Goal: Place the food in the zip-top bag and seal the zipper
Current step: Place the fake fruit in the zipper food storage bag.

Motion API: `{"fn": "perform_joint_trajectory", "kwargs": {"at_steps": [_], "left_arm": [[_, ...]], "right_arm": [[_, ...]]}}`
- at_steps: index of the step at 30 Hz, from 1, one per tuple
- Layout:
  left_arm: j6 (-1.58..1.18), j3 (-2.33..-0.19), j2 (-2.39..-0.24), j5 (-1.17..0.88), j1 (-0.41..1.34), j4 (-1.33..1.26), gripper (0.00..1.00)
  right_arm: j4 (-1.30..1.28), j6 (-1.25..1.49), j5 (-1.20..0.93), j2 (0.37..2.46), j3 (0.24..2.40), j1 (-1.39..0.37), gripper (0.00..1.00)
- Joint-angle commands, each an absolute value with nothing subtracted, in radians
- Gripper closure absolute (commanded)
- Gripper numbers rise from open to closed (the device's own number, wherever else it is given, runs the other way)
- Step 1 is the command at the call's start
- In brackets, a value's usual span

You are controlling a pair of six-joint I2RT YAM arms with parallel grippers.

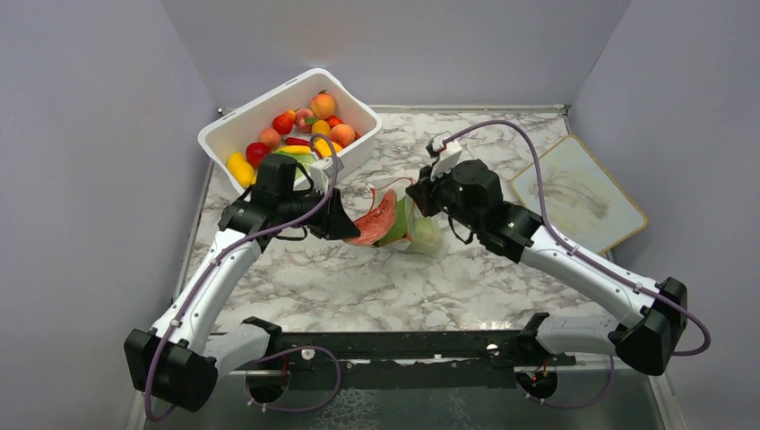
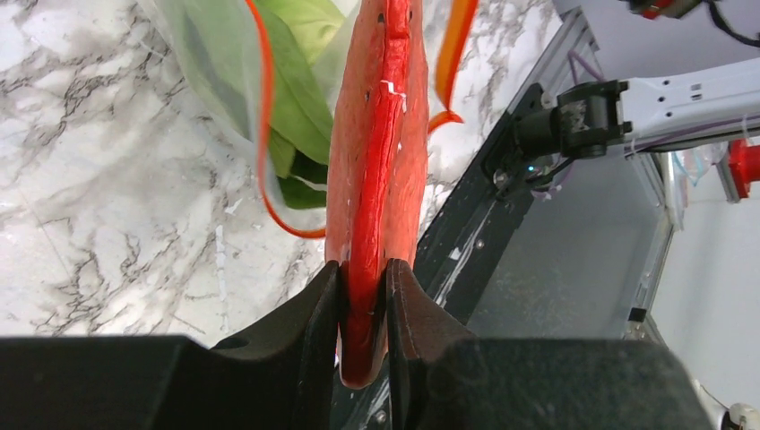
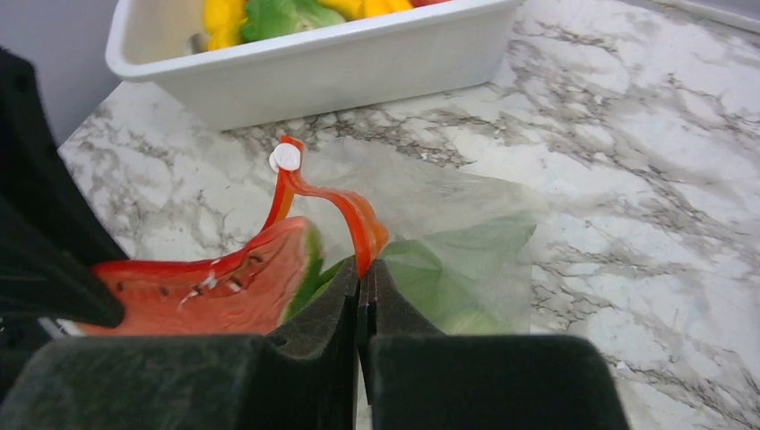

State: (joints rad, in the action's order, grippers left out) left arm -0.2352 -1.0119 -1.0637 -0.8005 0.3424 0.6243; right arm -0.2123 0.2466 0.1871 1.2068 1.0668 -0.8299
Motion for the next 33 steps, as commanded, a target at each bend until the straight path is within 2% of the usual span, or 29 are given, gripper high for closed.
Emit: {"fn": "perform_joint_trajectory", "kwargs": {"at_steps": [1,8,21,33], "left_arm": [[-0.179,-1.056,-1.127,-0.75,0.355,0.655,1.0],[-0.227,-1.083,-1.179,-0.641,0.394,0.648,1.0],[-0.269,-1.15,-1.311,-0.463,0.446,0.613,1.0],[-0.451,-1.072,-1.278,-0.306,0.508,0.379,1.0]], "right_arm": [[-0.155,0.217,0.018,1.211,1.057,-0.833,0.99],[-0.103,0.29,-0.036,1.219,1.023,-0.833,0.99],[-0.093,0.652,0.094,1.316,1.038,-0.834,0.99],[-0.036,0.793,0.116,1.305,1.045,-0.834,0.99]]}}
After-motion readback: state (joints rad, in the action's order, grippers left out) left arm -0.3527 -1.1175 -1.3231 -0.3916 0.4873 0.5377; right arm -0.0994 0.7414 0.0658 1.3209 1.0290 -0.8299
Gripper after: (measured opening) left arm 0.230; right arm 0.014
